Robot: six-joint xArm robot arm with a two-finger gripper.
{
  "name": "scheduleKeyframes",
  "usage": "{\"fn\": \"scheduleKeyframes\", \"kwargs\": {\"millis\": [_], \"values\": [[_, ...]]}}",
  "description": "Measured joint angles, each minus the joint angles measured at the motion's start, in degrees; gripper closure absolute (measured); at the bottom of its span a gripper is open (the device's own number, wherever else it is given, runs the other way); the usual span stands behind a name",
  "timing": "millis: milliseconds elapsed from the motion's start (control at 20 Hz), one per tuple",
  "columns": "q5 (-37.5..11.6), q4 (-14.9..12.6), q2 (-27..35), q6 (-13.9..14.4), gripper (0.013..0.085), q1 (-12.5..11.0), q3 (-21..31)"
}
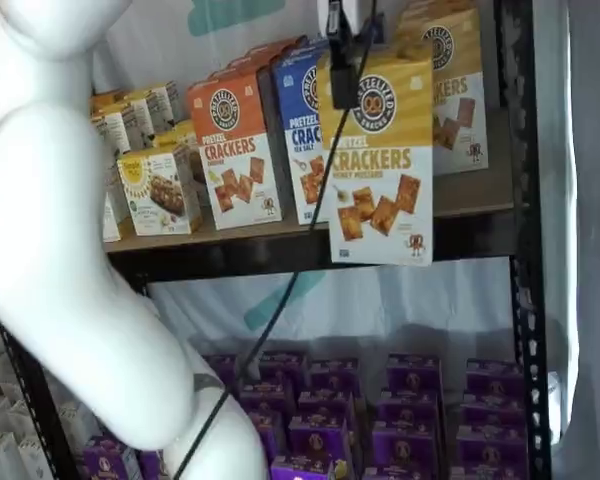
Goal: Retrieve the yellow and white box located on the top shelf, the sixth one from the left
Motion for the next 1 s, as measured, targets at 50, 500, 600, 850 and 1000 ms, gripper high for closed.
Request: {"fn": "scheduleKeyframes", "kwargs": {"millis": [50,500,600,850,1000], "values": [[0.4,-0.4,-1.0,0.6,0.033,0.8,0.9],[3.1,-1.4,-7.1,5.8,0.033,6.3,7.3],[3.8,-1.2,-7.9,7.2,0.033,7.5,8.2],[4.3,-1.4,-9.1,9.5,0.033,9.9,9.5],[4.6,-1.7,-9.5,10.6,0.033,11.2,10.0]]}}
